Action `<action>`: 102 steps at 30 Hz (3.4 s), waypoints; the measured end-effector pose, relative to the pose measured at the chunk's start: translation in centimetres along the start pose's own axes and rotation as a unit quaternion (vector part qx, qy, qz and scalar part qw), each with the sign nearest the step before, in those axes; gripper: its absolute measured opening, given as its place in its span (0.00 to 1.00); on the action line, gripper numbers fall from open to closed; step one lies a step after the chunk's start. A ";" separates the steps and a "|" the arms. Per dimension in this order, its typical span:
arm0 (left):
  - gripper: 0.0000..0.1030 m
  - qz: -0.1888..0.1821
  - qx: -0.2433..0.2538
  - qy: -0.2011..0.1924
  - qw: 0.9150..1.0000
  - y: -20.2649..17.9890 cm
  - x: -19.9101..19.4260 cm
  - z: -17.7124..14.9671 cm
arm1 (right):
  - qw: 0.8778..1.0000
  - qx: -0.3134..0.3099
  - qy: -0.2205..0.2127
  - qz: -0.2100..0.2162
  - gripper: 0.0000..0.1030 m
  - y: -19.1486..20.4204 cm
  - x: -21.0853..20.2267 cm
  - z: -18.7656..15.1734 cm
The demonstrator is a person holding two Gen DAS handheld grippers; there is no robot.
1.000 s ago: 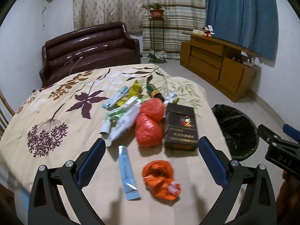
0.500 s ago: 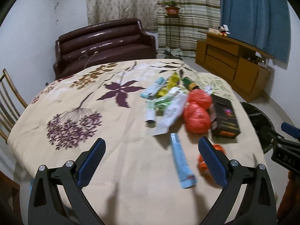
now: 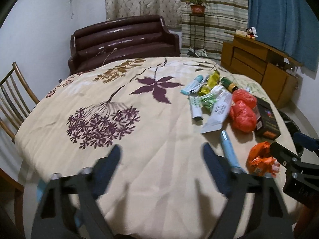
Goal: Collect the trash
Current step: 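Move the right tool down to the orange plastic bag and close on it, then carry the orange bag with the right tool over the bin while the left tool grasps the blue tube, then open the right tool over the bin while the left tool drops the blue tube in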
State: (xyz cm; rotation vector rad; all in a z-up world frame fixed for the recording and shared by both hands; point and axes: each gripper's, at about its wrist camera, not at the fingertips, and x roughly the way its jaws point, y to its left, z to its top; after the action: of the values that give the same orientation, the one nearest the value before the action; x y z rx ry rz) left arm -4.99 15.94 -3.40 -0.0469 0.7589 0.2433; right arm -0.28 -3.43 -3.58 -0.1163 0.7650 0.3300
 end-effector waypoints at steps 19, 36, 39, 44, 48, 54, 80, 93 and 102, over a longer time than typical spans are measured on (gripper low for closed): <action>0.72 -0.019 -0.022 0.023 0.999 0.7 1.2 -0.7 | 0.998 -0.018 0.048 0.033 0.50 2.4 2.7 -1.4; 0.72 -0.065 0.004 0.024 0.998 -4.8 0.8 0.0 | 0.999 0.012 0.028 0.014 0.38 -1.8 0.3 -1.5; 0.72 -0.067 0.014 0.032 0.997 -6.2 1.3 -0.2 | 0.999 0.022 0.024 0.007 0.38 -3.1 0.0 -1.5; 0.55 -0.072 0.028 0.054 0.996 -7.5 2.6 -0.8 | 0.999 0.037 0.024 0.001 0.38 -4.8 -0.1 -1.8; 0.40 -0.066 0.041 0.054 0.995 -8.0 2.9 -1.3 | 0.999 0.044 0.024 0.000 0.38 -5.7 -0.1 -1.9; 0.18 -0.093 0.036 0.050 0.994 -7.7 2.5 -1.2 | 0.999 0.051 0.019 -0.001 0.38 -6.3 -0.4 -1.8; 0.18 -0.194 0.081 -0.032 0.977 -16.3 -0.5 4.6 | 0.987 0.124 -0.021 -0.104 0.38 -16.6 -1.2 0.7; 0.17 -0.204 0.128 -0.022 0.970 -24.6 3.2 6.8 | 0.977 0.151 -0.020 -0.148 0.38 -22.7 1.0 1.8; 0.18 -0.191 0.153 -0.011 0.970 -28.8 5.9 7.7 | 0.975 0.168 -0.010 -0.148 0.38 -25.4 3.4 2.2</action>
State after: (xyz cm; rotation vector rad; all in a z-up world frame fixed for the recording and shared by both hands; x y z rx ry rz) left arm 11.10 -9.84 -3.16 0.1007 0.7425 -0.2410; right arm 11.93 -25.99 -4.70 0.0922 0.7606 -0.0834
